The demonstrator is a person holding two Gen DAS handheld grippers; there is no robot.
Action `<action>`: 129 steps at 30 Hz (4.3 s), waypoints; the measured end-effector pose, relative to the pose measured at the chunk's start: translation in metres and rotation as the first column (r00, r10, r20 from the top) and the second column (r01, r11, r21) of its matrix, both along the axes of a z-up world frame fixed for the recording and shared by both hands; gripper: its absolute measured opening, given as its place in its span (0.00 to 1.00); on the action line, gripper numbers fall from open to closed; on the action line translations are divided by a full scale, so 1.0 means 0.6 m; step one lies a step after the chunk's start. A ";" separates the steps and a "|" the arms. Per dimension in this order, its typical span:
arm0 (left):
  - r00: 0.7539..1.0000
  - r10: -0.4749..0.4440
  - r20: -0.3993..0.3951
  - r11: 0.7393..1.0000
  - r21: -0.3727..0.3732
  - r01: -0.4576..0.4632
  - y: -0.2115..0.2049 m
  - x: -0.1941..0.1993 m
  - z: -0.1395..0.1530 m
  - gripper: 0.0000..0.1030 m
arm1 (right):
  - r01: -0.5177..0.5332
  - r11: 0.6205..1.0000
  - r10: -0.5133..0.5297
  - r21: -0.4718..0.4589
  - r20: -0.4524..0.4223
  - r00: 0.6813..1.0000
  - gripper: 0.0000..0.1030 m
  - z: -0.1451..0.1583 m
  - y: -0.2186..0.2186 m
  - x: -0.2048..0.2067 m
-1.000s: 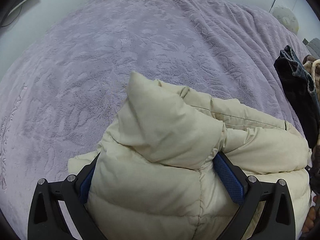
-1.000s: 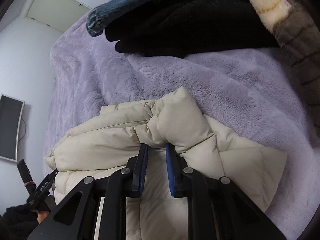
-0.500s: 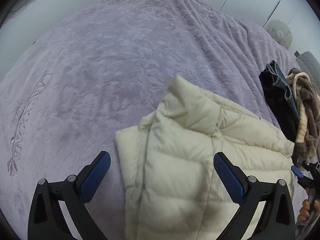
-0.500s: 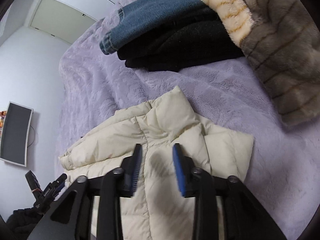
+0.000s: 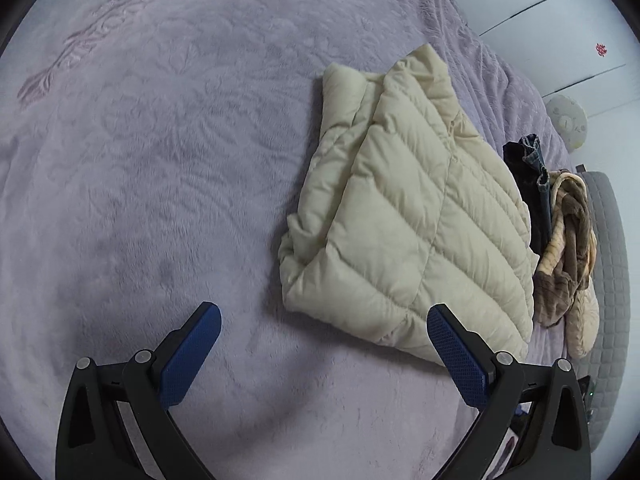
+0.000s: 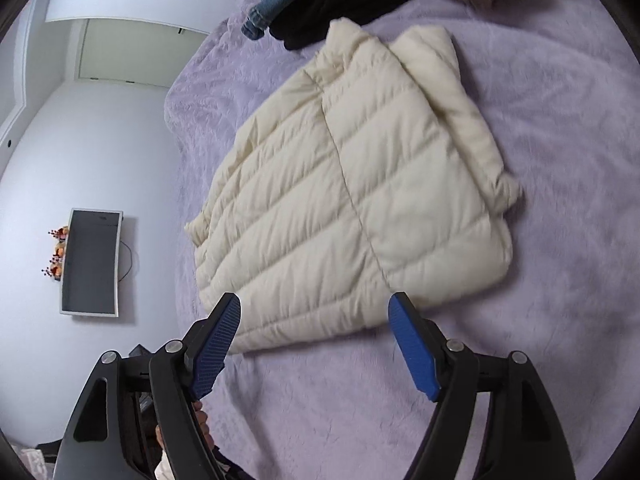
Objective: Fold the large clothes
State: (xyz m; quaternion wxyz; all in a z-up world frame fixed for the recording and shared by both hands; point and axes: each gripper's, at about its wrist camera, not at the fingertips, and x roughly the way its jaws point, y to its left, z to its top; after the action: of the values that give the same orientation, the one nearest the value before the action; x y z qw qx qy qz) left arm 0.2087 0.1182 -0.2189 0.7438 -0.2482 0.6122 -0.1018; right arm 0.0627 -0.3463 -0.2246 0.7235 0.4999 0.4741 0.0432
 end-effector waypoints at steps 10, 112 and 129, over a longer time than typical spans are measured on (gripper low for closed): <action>0.998 0.057 0.015 0.995 -0.087 -0.055 -0.051 0.018 -0.044 1.00 | 0.139 0.977 -0.139 0.163 -0.012 0.990 0.77 -0.085 -0.003 0.009; 0.963 -0.271 -0.002 0.962 0.027 0.271 0.017 0.051 -0.025 0.95 | -0.405 0.777 0.366 -0.481 -0.179 0.913 0.23 0.055 0.203 0.237; 0.919 -0.390 0.052 0.919 -0.046 0.392 -0.054 0.074 -0.051 0.84 | -0.391 0.828 0.352 -0.403 -0.171 0.920 0.19 -0.039 0.186 0.240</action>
State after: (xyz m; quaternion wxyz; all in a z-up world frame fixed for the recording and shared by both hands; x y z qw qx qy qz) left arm 0.2532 0.0860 -0.2497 0.7139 -0.1393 0.6308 -0.2703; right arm 0.2064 -0.2348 -0.2479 0.7712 0.2279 0.5918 0.0556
